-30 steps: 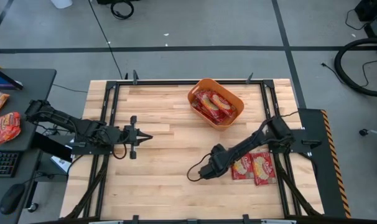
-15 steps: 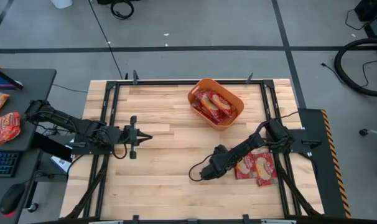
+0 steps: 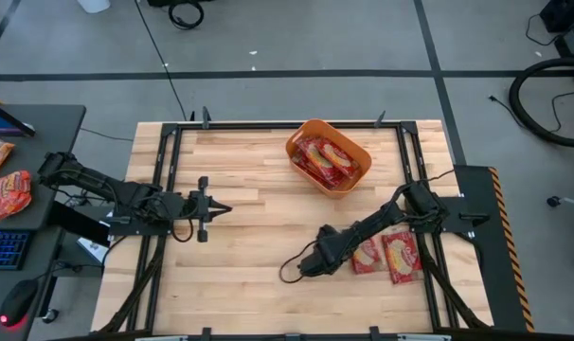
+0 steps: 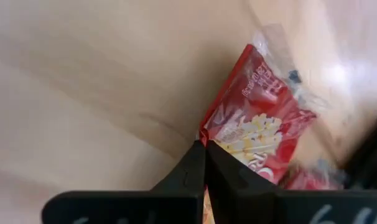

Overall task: Sort popcorn bags into baskets
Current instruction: Put the left popcorn bag into the bin

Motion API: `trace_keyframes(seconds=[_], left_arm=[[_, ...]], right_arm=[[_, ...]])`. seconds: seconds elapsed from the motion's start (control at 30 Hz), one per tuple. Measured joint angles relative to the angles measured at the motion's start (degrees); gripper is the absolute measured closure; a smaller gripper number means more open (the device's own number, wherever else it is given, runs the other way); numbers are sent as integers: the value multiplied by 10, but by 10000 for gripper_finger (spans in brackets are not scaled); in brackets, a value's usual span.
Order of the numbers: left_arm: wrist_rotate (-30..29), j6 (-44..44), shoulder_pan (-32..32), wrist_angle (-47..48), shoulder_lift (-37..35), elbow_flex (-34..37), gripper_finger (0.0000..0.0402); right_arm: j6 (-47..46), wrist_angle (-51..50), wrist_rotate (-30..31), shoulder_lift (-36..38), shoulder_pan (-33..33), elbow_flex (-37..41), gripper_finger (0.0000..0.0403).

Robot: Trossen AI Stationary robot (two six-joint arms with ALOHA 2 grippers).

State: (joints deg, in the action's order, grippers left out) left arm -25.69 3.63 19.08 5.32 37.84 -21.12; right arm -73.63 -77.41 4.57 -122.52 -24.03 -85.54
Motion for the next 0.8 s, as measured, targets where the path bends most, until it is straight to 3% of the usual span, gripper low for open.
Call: trace_keyframes(seconds=[0.23,0.5,0.8], left_arm=[[0,0,0,-5,0,0,383],[0,-1,0,-5,0,0,383],[0,-4,0,-9,0,0,383]], right_arm=[[99,-3,148,0,0,-119,397],[136,-129,285,1,0,-257,399],[347,-126,407,7,47,-350,399]])
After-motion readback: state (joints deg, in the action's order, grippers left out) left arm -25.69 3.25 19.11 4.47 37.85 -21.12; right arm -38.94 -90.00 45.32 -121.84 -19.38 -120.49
